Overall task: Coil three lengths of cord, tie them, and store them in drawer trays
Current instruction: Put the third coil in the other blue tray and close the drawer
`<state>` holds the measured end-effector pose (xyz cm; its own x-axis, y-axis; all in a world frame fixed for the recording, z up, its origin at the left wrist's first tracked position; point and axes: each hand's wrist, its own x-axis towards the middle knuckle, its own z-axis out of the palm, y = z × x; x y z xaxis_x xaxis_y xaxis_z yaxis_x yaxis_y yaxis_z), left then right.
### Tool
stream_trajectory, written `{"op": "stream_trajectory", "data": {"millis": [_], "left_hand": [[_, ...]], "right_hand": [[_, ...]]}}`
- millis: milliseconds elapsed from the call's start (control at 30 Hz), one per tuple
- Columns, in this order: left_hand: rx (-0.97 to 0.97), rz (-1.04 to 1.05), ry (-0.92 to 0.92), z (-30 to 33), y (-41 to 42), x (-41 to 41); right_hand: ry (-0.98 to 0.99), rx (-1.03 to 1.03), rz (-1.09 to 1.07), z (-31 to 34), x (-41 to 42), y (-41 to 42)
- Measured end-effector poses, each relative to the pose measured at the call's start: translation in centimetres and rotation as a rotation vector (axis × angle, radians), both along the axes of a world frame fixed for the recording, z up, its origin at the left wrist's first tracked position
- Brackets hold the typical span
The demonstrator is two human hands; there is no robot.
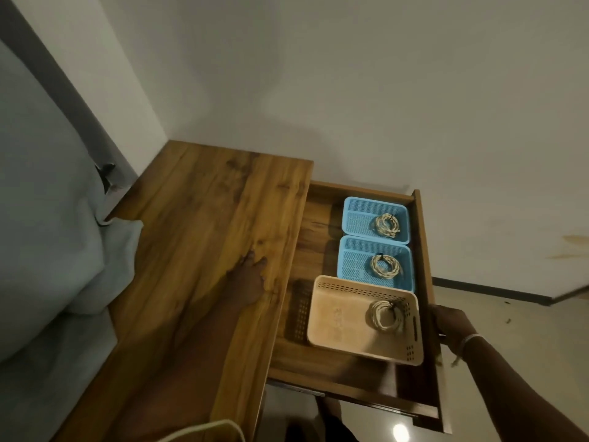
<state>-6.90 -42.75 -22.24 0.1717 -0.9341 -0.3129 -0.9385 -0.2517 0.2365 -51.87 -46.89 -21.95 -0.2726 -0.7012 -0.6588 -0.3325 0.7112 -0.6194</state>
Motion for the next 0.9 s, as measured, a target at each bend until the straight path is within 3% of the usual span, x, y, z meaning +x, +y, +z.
{"op": "stream_trajectory", "data": {"millis": [633,900], "left_hand": [[-0.028,0.041,0.028,0.4,-0.4,-0.3],[-0.001,0.049,0.038,0.7,-0.4,-0.4]], "right_hand": [[-0.372,0.083,0.374,0.0,16.0,-1.2],[-0.346,0.094,0.618,0.0,21.5,-2.0]]}}
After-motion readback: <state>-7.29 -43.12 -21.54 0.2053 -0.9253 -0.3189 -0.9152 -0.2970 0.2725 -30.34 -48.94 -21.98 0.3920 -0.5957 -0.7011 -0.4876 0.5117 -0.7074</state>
